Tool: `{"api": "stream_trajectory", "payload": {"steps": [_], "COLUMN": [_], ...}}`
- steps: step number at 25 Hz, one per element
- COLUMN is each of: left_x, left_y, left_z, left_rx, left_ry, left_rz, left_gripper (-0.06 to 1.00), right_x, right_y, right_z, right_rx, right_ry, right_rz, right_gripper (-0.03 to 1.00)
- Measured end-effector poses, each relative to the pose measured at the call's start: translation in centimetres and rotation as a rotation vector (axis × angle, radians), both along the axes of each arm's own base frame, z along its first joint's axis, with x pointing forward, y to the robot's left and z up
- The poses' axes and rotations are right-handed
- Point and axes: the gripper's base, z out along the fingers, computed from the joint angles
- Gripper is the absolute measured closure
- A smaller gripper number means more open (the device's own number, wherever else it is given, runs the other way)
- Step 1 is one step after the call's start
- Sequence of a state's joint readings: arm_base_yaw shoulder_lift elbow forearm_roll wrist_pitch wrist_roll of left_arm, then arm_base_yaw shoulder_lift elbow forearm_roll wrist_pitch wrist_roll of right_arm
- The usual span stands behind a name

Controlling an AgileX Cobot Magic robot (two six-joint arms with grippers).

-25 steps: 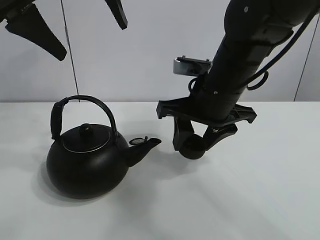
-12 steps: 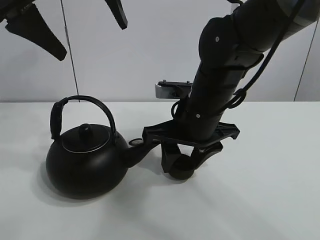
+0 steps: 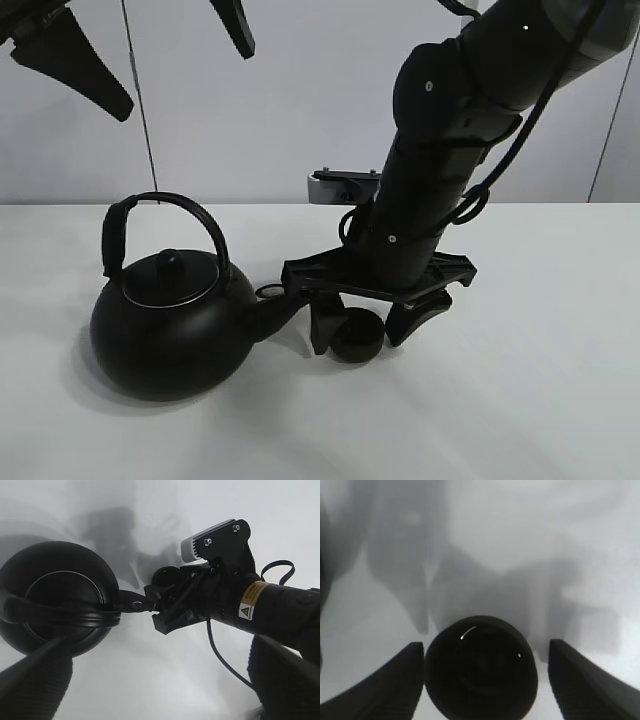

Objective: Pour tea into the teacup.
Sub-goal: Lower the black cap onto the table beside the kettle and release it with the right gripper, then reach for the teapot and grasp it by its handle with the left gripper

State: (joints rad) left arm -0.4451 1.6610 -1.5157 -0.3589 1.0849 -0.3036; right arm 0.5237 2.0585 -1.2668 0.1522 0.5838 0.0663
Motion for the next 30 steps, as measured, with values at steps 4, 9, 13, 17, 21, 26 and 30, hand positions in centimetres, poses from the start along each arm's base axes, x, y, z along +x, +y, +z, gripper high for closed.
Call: {"api": "stream_trajectory", "payload": {"steps": [4, 9, 13, 17, 21, 26, 30], "left_x": [0.0, 0.0, 0.0, 0.0, 0.0, 0.0, 0.0], "left_y": [0.0, 0.0, 0.0, 0.0, 0.0, 0.0, 0.0], "left_z": [0.0, 0.0, 0.0, 0.0, 0.0, 0.0, 0.0], "left_rx": [0.000, 0.000, 0.000, 0.000, 0.000, 0.000, 0.000], "left_ry": [0.000, -0.001, -0.001, -0.001, -0.001, -0.001, -0.001], "left_rz": [0.000, 0.000, 0.000, 0.000, 0.000, 0.000, 0.000], "left_gripper": [0.26, 0.26, 0.26, 0.26, 0.26, 0.26, 0.26], "right_x": [-0.2, -0.6, -0.2, 0.7, 1.8, 3.2, 3.8], "right_y": [-0.1, -0.9, -3.1, -5.1, -5.2, -6.4, -9.5], "right_z": [0.6, 3.9, 6.6, 9.1, 11.4, 13.5, 13.5], "right_rx": [-0.002, 0.007, 0.023, 0.021, 0.001, -0.030, -0.055], "right_ry": [0.009, -0.018, -0.046, -0.083, -0.128, -0.133, -0.056], "right_rz": [0.004, -0.001, -0.054, -0.094, -0.086, -0.136, -0.218], "right_gripper": [0.41, 0.40, 0.40, 0.40, 0.40, 0.40, 0.40]}}
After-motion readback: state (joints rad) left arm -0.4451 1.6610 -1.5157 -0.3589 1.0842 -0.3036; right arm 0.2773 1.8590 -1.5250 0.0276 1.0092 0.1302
